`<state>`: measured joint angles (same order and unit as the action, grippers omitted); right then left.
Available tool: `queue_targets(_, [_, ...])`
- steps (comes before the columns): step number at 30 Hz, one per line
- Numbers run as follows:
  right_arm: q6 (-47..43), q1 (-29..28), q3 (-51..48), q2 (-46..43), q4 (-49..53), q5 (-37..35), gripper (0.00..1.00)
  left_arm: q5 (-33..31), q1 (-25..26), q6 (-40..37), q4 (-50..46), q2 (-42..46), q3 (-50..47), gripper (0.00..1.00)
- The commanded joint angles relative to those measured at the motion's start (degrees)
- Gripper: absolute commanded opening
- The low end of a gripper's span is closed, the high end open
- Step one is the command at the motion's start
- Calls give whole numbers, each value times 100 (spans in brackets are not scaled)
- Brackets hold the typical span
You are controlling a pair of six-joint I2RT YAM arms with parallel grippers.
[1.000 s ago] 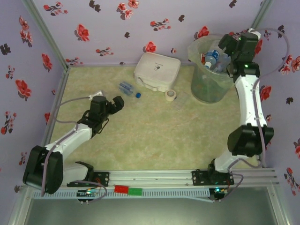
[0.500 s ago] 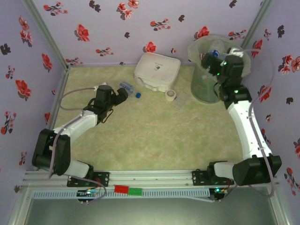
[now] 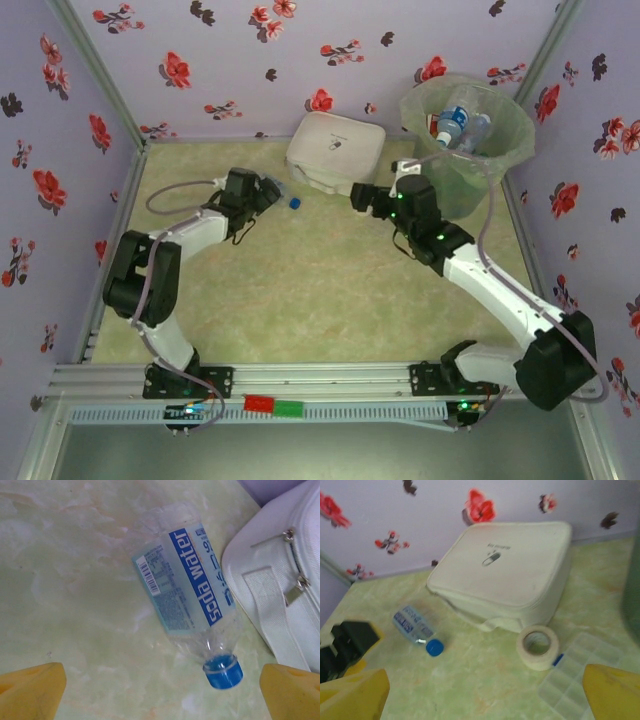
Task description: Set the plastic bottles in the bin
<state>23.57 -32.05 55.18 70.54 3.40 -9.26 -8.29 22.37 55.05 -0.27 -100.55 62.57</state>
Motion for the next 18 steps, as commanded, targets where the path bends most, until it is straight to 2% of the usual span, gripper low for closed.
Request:
queue_targets(1, [-236, -249, -115, 365, -186, -87, 100, -246, 32, 424, -195, -321, 396, 100])
queue_targets(9, [-61, -319, -219, 981, -408, 93, 100, -296, 284, 693, -180, -1100, 1104, 100])
queue_targets(18, [-36, -319, -218, 1120, -464, 122, 100, -457, 498, 641, -1035, -2225, 2455, 100])
